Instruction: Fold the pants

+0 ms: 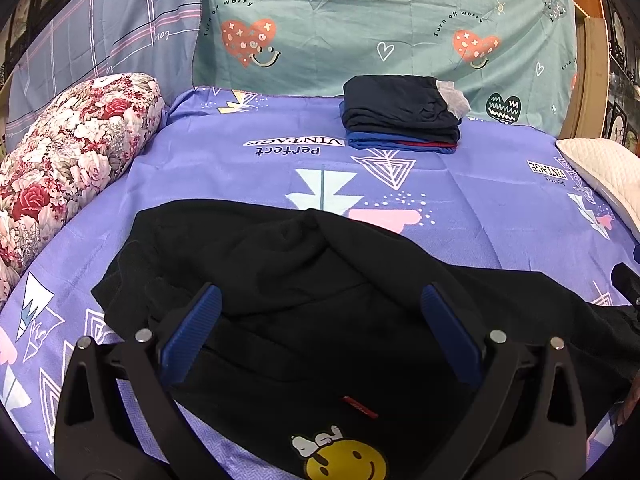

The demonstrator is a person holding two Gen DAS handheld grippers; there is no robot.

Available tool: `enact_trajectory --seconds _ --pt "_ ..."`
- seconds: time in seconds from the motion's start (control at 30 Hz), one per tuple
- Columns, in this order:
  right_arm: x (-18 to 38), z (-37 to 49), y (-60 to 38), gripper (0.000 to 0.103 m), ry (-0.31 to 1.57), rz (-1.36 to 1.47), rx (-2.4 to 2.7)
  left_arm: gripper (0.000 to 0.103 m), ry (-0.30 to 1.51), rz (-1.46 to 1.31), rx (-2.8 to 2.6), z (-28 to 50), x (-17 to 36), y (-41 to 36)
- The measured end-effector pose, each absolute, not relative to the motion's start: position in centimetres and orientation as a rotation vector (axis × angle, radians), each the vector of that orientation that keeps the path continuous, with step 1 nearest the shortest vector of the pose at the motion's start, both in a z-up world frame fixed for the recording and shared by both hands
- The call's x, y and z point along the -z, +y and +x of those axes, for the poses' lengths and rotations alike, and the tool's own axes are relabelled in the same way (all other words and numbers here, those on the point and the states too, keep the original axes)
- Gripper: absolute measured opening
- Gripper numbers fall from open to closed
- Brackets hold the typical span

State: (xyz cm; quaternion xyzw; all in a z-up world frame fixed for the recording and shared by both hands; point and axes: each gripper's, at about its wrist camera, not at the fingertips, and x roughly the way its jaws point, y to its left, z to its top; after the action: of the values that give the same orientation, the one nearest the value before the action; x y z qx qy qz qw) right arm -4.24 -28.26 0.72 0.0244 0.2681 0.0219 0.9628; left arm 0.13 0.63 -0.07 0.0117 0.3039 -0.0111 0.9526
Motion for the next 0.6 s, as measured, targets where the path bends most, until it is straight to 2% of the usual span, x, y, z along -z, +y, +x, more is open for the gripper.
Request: enact_trajectory --seconds 0.6 --pt "-0.67 -4.18 -28.50 0.102 0.550 0.054 -0.039 0.101 0.617 0.022 0.021 0.10 0.03 0.63"
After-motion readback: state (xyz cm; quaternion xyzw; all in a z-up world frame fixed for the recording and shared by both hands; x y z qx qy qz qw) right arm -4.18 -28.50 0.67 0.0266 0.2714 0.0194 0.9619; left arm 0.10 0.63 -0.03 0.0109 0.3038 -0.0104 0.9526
